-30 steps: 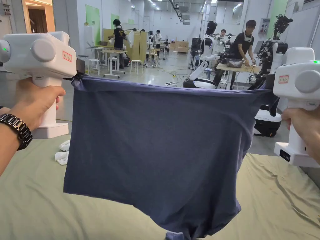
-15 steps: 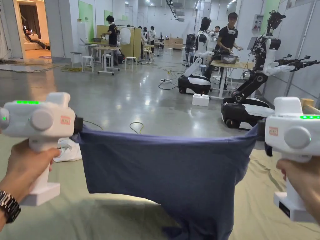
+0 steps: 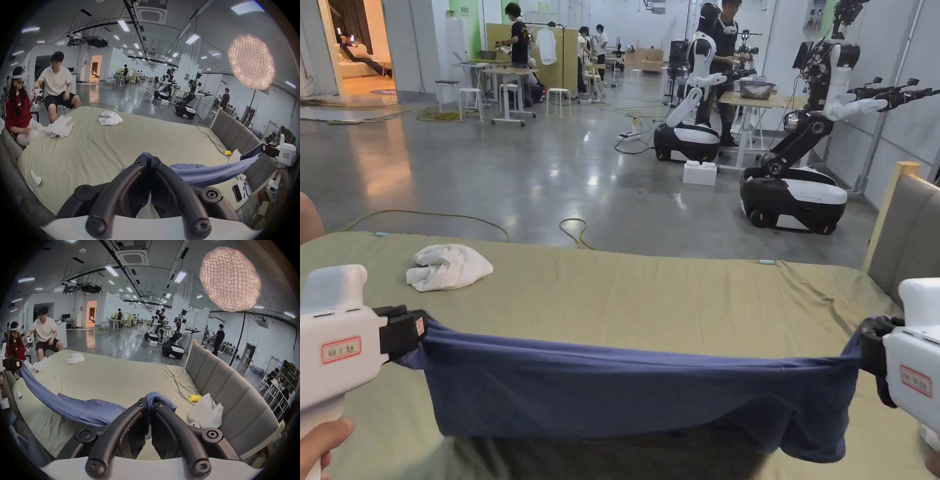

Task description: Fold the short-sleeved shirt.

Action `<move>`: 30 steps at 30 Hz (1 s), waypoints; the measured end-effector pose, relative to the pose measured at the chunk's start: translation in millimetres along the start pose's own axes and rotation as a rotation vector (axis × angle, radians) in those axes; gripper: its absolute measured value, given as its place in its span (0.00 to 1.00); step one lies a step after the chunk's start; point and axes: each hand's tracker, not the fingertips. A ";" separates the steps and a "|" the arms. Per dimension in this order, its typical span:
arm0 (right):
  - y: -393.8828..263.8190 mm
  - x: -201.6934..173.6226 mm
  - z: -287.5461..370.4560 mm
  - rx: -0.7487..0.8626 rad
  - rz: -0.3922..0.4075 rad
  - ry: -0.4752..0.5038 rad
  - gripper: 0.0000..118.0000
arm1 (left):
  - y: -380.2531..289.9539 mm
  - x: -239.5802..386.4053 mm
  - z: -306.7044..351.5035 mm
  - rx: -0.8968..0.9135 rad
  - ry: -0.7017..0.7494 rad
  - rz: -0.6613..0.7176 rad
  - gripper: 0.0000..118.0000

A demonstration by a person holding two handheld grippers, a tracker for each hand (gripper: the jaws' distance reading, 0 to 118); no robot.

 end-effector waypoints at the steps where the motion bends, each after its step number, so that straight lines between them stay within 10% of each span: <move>1: -6.1 -0.4 7.0 -0.003 -0.006 -0.004 0.04 | -6.0 -0.7 5.1 -0.019 -0.003 0.001 0.05; 23: -234.6 -30.4 -73.3 -0.558 -0.044 0.070 0.06 | -215.4 -33.4 -110.7 -0.627 0.126 0.069 0.05; 26: -242.6 -33.3 -83.8 -0.572 -0.046 0.044 0.33 | -223.8 -37.9 -118.1 -0.646 0.141 0.103 0.12; 28: -239.6 -33.0 -83.4 -0.556 -0.048 0.037 0.68 | -222.3 -36.4 -114.3 -0.624 0.148 0.110 0.47; 30: -226.1 -35.7 -79.0 -0.473 -0.059 0.033 0.69 | -211.0 -34.0 -109.7 -0.550 0.133 0.101 0.56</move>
